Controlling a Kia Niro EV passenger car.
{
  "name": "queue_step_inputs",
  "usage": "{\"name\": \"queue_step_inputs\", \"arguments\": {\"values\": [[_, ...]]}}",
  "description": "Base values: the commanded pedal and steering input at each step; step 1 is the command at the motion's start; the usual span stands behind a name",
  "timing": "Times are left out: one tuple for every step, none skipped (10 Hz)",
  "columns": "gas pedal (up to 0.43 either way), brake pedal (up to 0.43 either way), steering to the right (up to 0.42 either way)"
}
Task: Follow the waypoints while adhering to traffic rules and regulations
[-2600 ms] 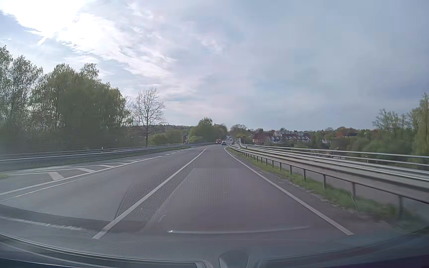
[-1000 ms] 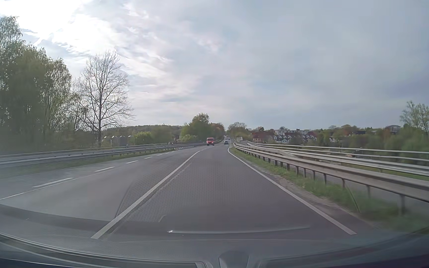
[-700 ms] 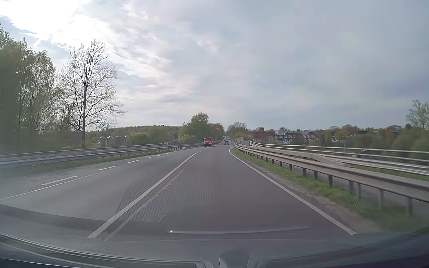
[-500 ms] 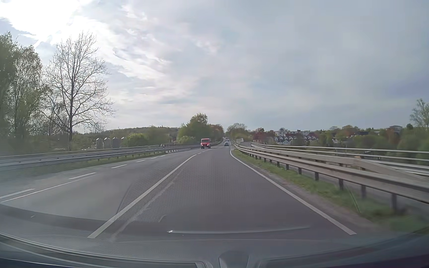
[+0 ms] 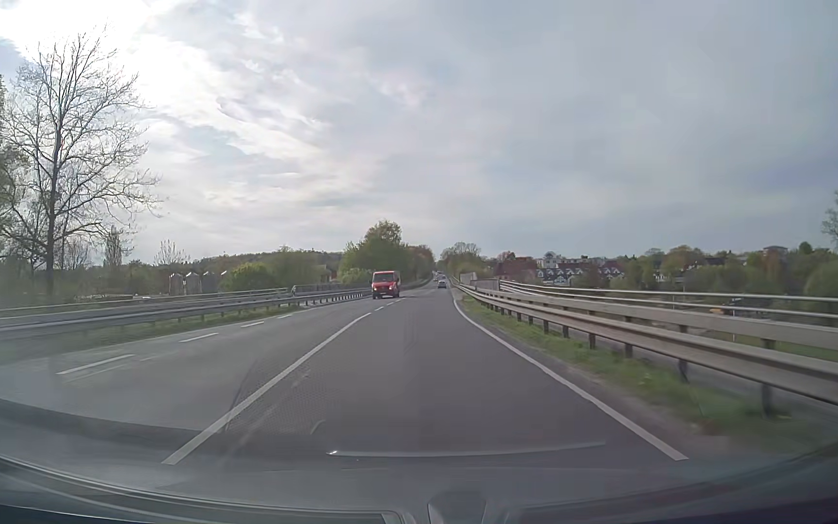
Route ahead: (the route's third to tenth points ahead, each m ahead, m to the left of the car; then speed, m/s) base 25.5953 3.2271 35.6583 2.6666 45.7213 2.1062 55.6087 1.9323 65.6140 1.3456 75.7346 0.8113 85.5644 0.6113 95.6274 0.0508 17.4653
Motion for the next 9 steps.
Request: {"name": "queue_step_inputs", "arguments": {"values": [[0.047, 0.0, 0.0], [0.047, 0.0, 0.001], [0.047, 0.0, 0.003], [0.047, 0.0, 0.004], [0.047, 0.0, 0.003], [0.047, 0.0, 0.003], [0.047, 0.0, 0.003], [0.047, 0.0, 0.003], [0.047, 0.0, 0.003]]}}
